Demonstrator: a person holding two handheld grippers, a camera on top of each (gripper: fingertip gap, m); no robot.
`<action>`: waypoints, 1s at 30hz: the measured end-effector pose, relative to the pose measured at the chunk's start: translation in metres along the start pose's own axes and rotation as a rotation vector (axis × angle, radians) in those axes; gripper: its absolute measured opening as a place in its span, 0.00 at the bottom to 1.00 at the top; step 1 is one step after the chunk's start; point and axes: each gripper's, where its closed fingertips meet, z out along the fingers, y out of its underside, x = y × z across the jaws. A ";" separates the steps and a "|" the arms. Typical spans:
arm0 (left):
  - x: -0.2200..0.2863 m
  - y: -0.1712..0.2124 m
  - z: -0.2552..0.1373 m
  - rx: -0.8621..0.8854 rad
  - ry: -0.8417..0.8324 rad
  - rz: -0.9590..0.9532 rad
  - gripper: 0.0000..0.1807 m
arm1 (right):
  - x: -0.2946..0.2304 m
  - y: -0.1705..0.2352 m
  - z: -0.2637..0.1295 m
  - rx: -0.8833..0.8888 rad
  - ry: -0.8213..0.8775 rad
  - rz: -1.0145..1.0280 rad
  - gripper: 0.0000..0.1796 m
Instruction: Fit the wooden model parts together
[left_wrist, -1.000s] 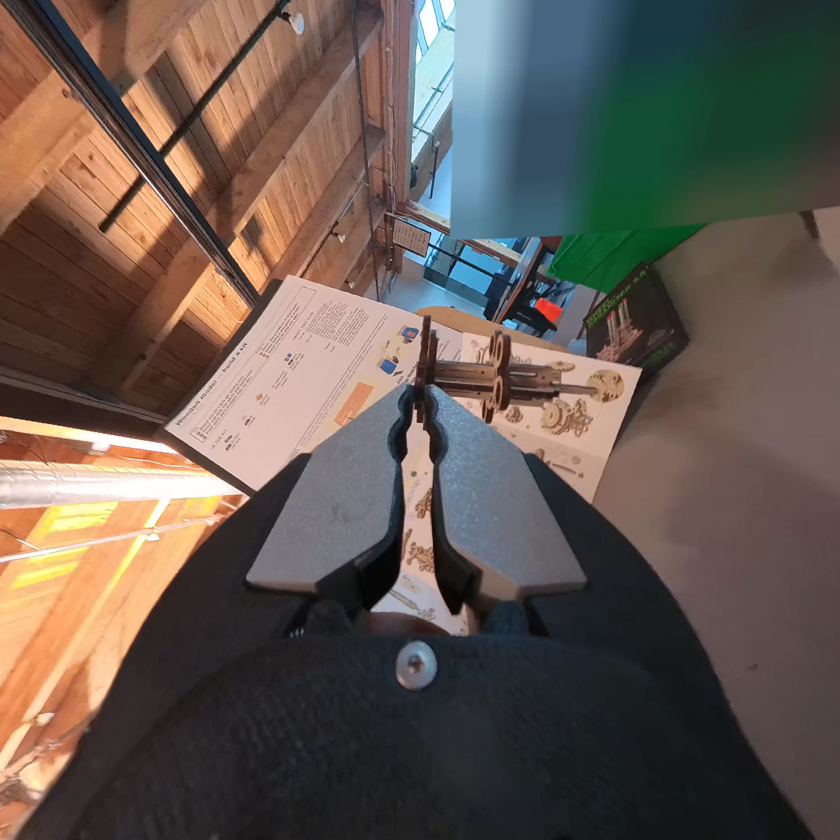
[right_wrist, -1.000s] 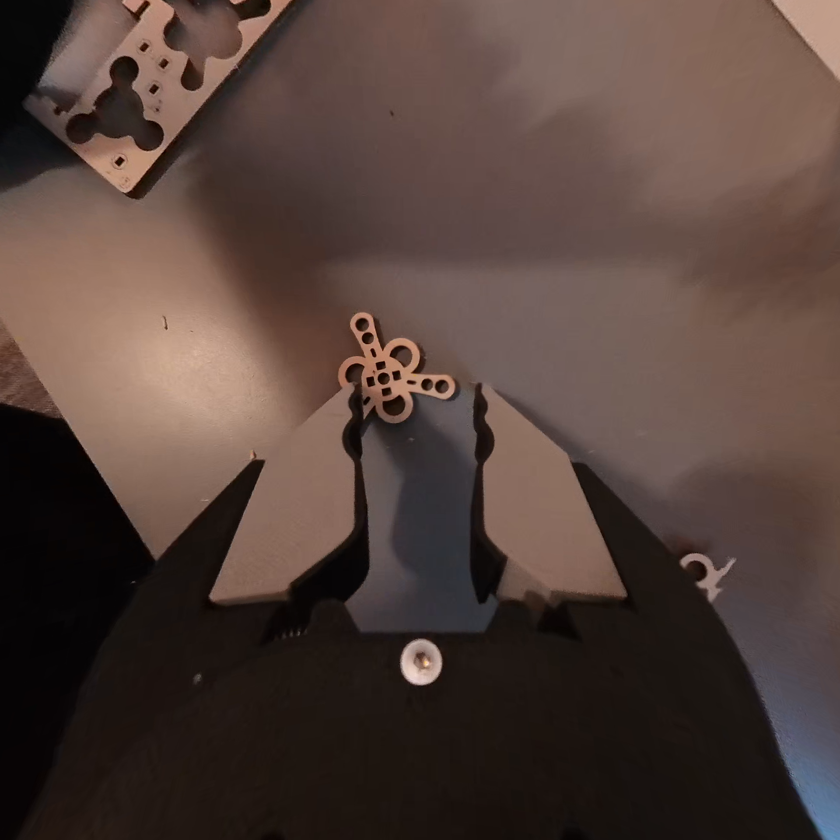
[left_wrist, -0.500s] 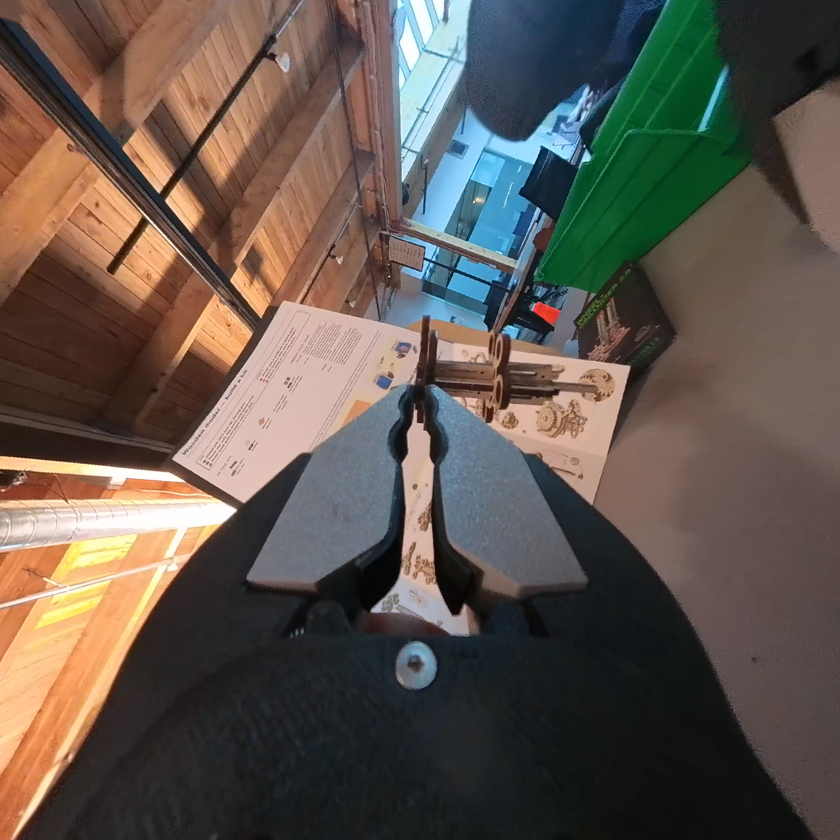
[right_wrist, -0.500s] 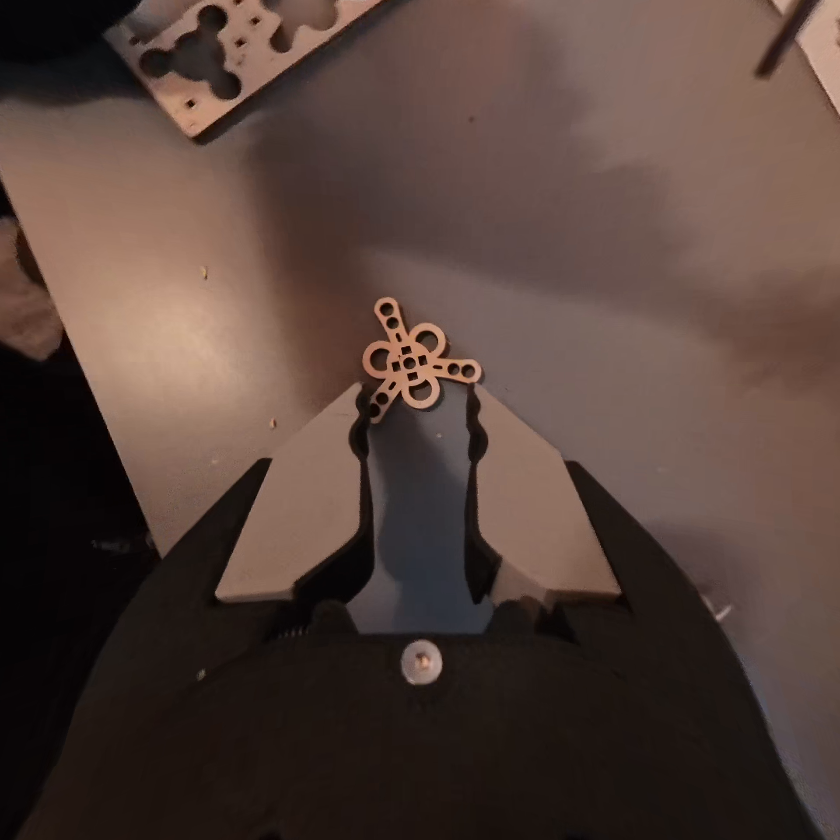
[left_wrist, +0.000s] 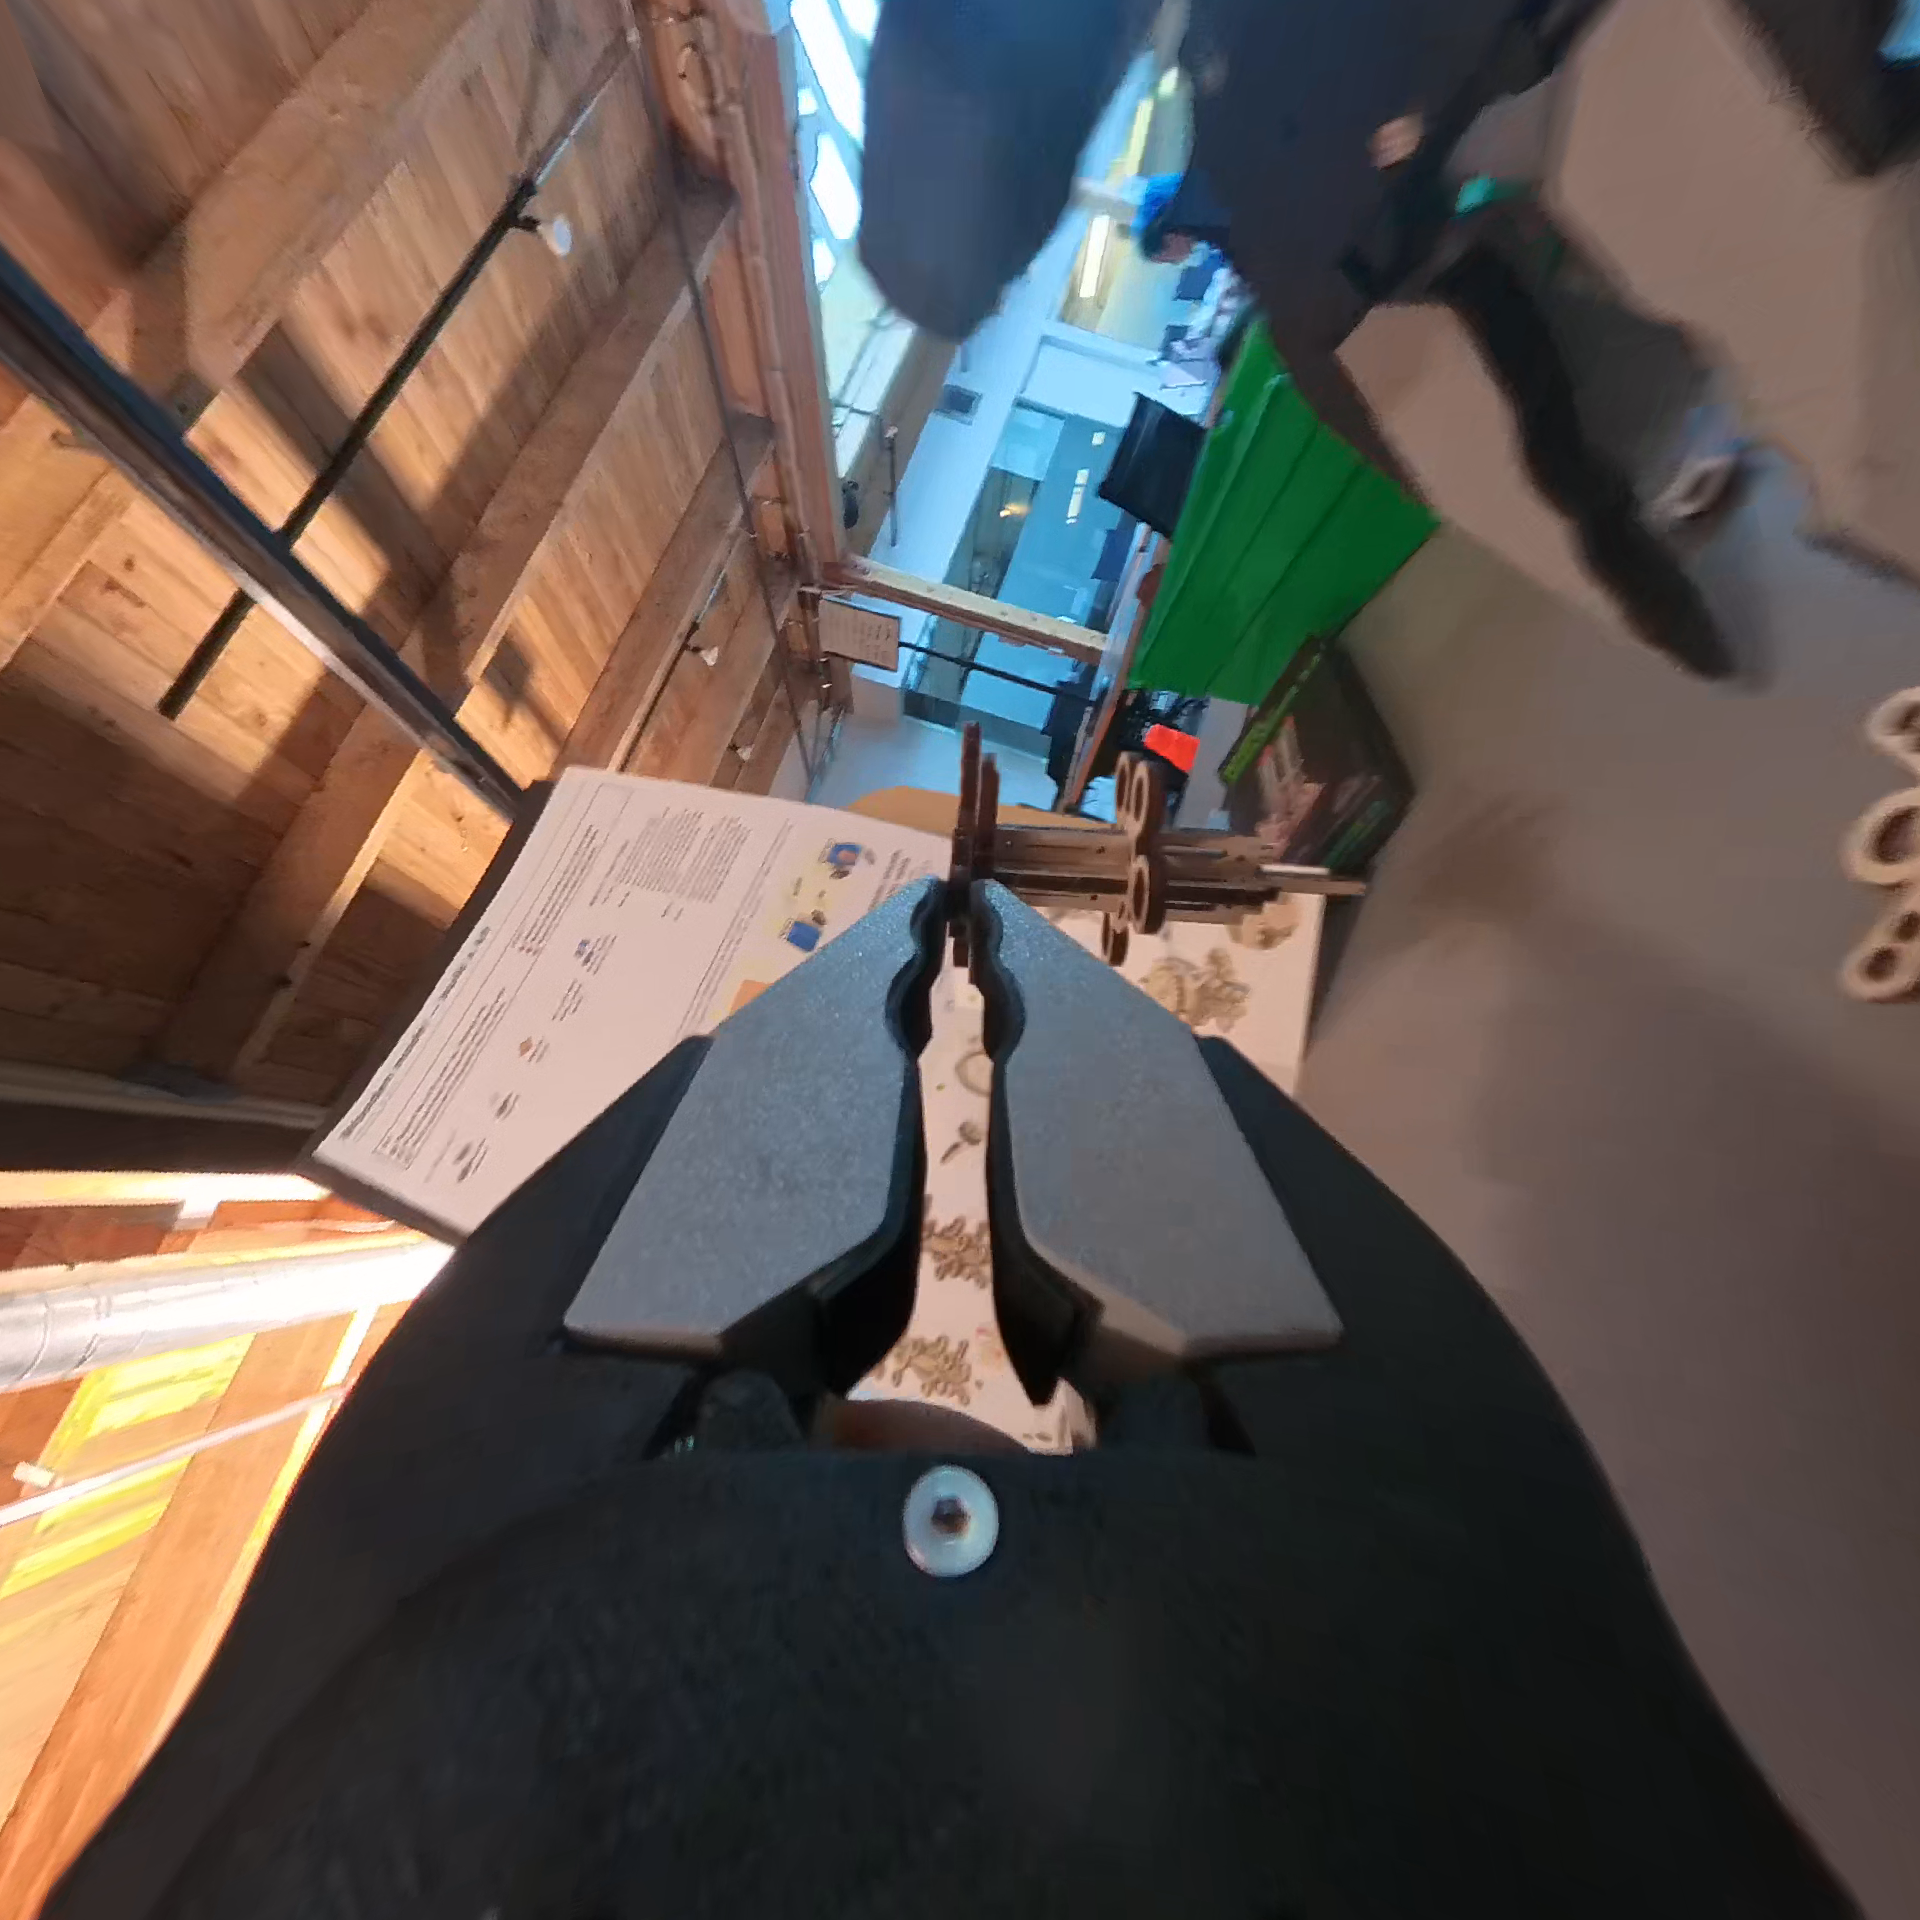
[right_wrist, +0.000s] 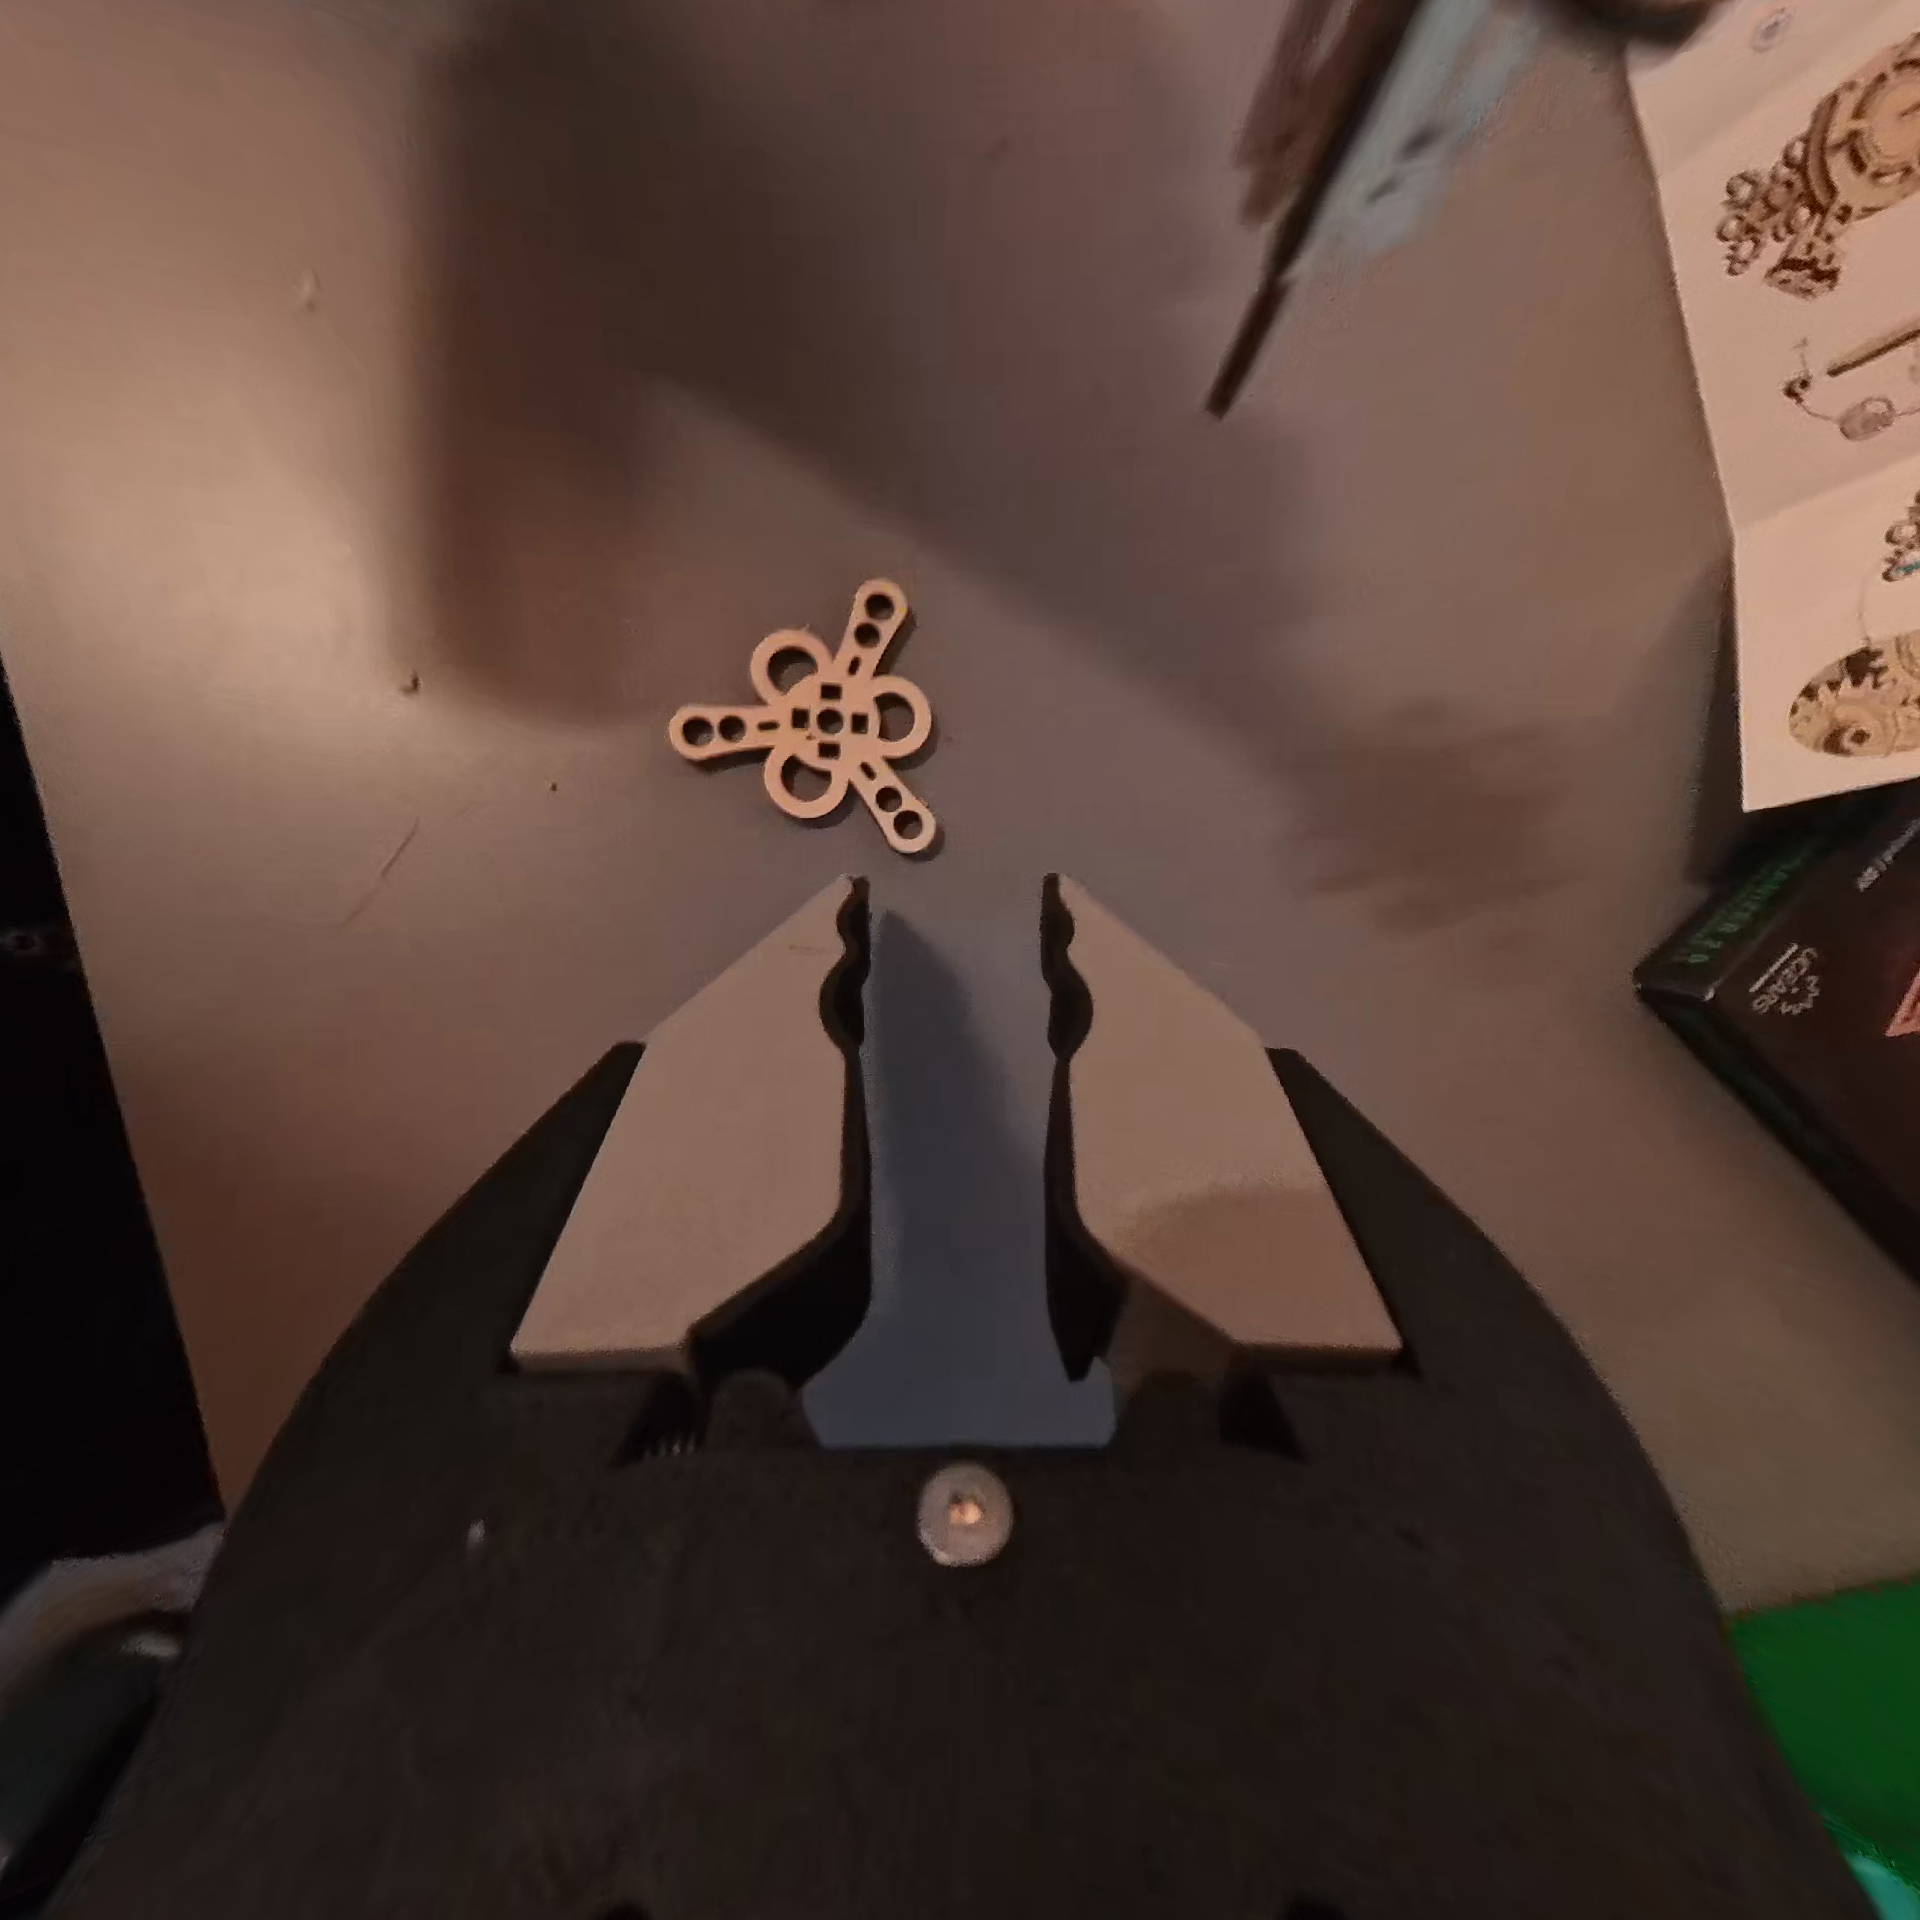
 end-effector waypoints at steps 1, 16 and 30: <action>0.005 -0.002 0.001 0.001 0.019 0.013 0.00 | 0.002 -0.005 -0.004 0.046 -0.013 0.032 0.17; 0.046 -0.030 -0.003 0.030 0.125 0.136 0.00 | 0.009 -0.052 -0.029 0.476 -0.235 0.122 0.20; 0.048 -0.045 -0.004 0.068 0.072 0.250 0.00 | 0.013 -0.060 -0.037 0.565 -0.142 0.074 0.27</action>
